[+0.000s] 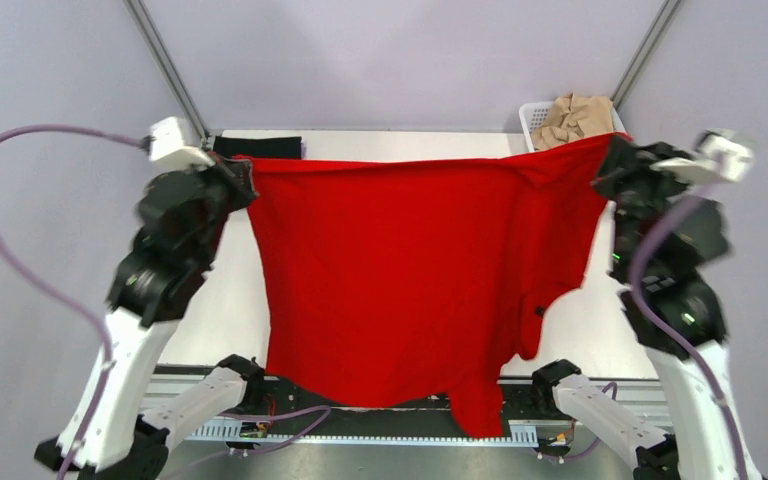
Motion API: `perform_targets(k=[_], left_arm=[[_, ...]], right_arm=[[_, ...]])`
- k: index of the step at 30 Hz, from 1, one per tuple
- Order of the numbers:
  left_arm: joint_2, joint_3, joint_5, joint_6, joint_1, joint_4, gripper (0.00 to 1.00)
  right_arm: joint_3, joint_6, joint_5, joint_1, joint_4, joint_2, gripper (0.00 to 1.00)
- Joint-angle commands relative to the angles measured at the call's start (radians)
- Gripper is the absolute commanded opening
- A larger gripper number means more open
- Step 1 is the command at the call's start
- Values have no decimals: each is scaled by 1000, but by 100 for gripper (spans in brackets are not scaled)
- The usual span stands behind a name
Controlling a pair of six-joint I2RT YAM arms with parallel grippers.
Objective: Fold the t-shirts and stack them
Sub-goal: Flatten out the tshirt
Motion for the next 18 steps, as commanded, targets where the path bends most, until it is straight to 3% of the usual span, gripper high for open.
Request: perform_targets(k=[1,4,8,13,18], left_arm=[[200,-158,-352,-14,15,96,0],[429,-204,-332,2,82,198,0],[696,-148,-284,13,146,298,0],[965,-6,-267,40,181,327,0],[1116,153,-242,41,200,298,0]], right_arm=[[-226,15,237,-21,174,96,0],[-343,93,162,-94,249,219,0],[-374,188,53,-173,312,421,0],[-289,176,-4,-204,366,663,0],[-168,147,-15,-208,369,874,2]])
